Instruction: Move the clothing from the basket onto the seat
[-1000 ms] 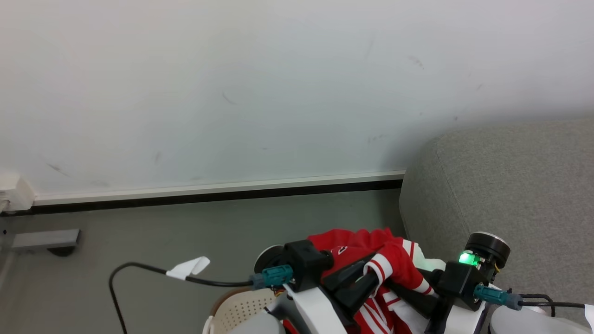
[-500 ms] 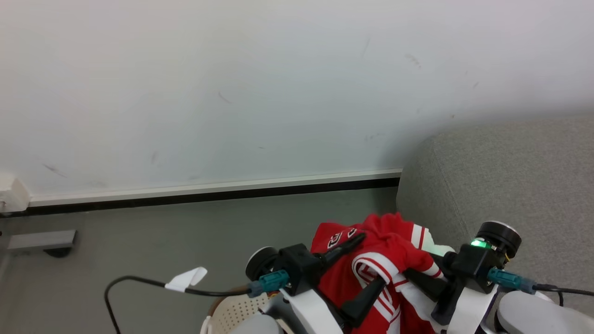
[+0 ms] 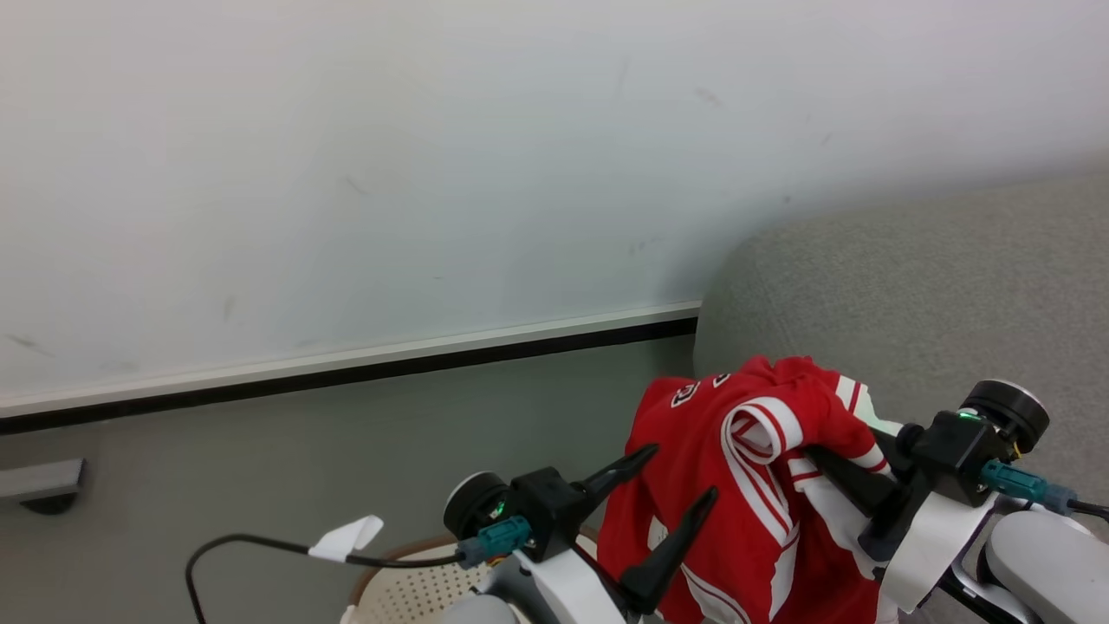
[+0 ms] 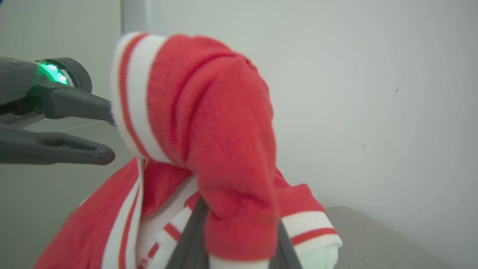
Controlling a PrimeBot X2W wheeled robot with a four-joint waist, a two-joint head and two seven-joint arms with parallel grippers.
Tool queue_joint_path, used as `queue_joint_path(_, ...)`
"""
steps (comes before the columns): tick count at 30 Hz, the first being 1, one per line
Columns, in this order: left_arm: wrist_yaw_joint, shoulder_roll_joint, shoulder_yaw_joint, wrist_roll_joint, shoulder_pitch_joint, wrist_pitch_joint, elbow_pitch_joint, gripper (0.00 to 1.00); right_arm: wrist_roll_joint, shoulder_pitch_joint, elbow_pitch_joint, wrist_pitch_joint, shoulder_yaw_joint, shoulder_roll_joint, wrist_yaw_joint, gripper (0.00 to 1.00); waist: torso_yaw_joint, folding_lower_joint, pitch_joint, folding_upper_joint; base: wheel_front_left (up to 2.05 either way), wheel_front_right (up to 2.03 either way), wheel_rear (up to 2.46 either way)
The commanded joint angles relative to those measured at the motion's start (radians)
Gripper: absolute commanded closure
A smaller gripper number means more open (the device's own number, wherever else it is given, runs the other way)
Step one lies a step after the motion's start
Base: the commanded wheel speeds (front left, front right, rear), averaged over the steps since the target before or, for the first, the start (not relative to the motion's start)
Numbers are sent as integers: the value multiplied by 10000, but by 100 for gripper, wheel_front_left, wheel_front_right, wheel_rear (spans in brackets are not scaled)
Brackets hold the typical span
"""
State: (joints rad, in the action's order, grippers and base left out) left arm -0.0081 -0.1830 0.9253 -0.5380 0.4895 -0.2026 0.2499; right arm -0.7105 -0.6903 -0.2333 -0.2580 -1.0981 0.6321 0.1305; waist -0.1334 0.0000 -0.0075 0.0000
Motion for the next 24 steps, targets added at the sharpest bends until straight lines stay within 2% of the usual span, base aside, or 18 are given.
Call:
queue_joint_path(1, 0, -15, 34, 96, -32, -29, 56, 0, 143, 157, -8, -86, 151, 119, 3, 100, -275, 0, 65, 0, 0, 0, 0)
queue_joint_path(17, -7, 163, 84, 85, 168, -327, 432, 0, 574, 611, 587, -85, 2122, 1020, 2, 100, -2553, 0, 293, 0, 0, 0, 0)
queue_joint_path(24, -81, 223, 129, -7, 278, -294, 512, 0, 681, 1058, 699, -87, 3025, 1223, 2, 100, -3261, 0, 454, 0, 0, 0, 0)
